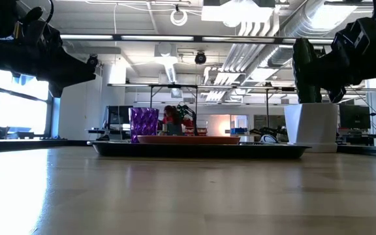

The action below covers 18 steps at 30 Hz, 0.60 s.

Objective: Pick and place plate/cup/fork/spoon on tray
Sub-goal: Return to Home Position

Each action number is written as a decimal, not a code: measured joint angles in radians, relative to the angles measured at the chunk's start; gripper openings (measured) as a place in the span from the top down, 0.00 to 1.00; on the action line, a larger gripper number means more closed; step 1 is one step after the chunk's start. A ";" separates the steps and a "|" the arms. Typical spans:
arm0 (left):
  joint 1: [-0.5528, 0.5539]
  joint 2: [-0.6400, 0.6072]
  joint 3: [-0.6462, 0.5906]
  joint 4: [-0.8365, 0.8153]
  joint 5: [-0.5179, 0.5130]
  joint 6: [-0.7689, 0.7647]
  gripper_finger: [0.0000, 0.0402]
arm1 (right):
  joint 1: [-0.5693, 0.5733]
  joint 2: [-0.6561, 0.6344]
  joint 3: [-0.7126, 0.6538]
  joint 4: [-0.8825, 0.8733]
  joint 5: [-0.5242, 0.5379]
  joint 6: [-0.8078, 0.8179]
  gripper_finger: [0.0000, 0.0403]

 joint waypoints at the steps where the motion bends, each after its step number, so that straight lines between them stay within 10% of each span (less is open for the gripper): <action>1: 0.000 0.000 0.000 0.000 0.000 0.000 0.77 | 0.000 0.000 0.000 0.000 0.000 -0.001 0.70; 18: 0.000 0.000 0.000 0.000 0.000 0.000 0.77 | 0.000 0.000 0.000 -0.002 0.003 0.025 0.70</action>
